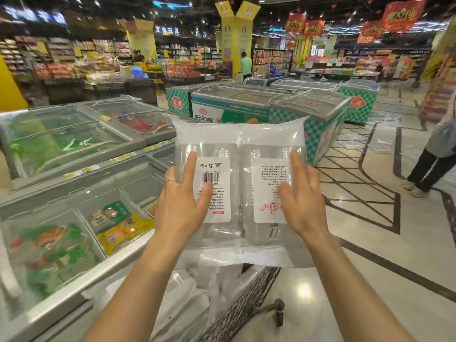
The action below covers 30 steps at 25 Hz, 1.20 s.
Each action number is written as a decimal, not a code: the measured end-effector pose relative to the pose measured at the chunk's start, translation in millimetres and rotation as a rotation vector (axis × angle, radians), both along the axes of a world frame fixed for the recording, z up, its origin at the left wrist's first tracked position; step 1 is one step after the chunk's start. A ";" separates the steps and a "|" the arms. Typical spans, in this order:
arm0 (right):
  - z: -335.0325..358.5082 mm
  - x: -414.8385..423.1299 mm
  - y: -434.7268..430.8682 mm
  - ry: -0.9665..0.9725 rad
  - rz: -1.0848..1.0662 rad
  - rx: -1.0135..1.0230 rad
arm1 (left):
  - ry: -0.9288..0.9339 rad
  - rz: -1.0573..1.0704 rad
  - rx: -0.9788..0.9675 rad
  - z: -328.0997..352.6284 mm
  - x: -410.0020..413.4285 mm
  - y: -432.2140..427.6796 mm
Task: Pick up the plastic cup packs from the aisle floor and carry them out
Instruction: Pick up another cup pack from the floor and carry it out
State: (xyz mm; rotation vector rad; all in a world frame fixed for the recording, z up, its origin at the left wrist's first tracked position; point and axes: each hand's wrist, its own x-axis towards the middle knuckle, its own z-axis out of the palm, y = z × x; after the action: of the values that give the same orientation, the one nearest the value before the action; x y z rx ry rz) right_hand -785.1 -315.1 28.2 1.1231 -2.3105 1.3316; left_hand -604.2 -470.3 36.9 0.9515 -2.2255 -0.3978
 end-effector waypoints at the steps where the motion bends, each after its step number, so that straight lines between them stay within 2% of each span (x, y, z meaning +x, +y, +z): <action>1: -1.3 -24.0 -7.3 -0.002 0.032 0.015 | 0.003 0.011 0.015 -3.0 -20.4 -3.9; 7: -2.4 -149.1 -45.3 0.005 0.164 0.165 | 0.043 0.059 0.092 -35.7 -123.6 -29.9; 14: -18.5 -211.0 -91.8 0.020 0.221 0.170 | -0.023 0.142 0.125 -80.6 -175.8 -66.9; 20: -37.8 -236.5 -142.0 0.041 0.237 0.180 | 0.132 0.135 0.358 -127.8 -208.1 -102.5; 25: -61.5 -249.2 -193.9 0.058 0.205 0.344 | 0.167 0.146 0.570 -178.3 -235.8 -132.2; 30: -101.0 -251.8 -248.8 0.100 0.294 0.448 | 0.220 0.161 0.789 -235.3 -253.3 -168.3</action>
State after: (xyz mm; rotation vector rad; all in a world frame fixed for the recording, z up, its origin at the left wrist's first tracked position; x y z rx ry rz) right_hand -1036.8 -563.9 -72.8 1.6766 -2.5089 0.8243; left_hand -857.5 -638.6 -198.5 1.3827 -1.7705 -1.2903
